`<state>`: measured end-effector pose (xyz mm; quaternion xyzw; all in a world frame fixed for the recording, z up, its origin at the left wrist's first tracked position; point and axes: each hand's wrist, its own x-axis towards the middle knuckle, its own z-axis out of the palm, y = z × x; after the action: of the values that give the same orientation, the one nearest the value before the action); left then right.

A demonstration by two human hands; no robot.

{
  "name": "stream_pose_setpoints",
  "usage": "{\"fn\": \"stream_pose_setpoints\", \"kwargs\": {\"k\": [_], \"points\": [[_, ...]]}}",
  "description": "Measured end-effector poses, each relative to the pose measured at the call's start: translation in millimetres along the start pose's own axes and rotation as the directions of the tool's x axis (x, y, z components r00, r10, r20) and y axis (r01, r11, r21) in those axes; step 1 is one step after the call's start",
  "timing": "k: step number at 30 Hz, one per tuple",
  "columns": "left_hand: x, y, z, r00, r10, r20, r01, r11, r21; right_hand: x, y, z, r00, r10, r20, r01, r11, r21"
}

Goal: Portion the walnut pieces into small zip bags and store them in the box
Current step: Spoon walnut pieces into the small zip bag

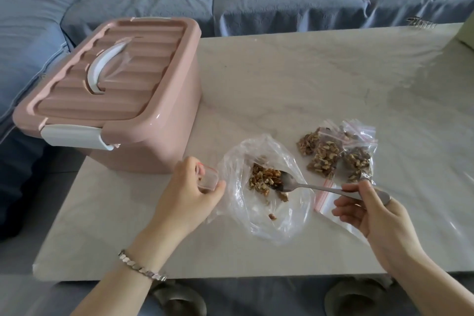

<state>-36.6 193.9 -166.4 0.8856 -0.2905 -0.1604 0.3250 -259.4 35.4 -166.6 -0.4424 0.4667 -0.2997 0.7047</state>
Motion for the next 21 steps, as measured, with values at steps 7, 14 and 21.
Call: {"fn": "stream_pose_setpoints", "kwargs": {"k": [7, 14, 21], "points": [[-3, 46, -1, 0.974, 0.227, -0.003, -0.227, 0.974, -0.015, -5, -69, 19, 0.971, -0.226, 0.074, 0.232, 0.968, -0.097], [-3, 61, 23, 0.967, 0.241, 0.082, -0.228, 0.963, -0.147, -18, -104, 46, 0.872, -0.428, 0.237, 0.486, 0.819, -0.305], [-4, 62, 31, 0.971, 0.233, 0.06, -0.215, 0.952, -0.217, -42, -105, 52, 0.61, -0.625, 0.487, 0.788, 0.413, -0.457]]}}
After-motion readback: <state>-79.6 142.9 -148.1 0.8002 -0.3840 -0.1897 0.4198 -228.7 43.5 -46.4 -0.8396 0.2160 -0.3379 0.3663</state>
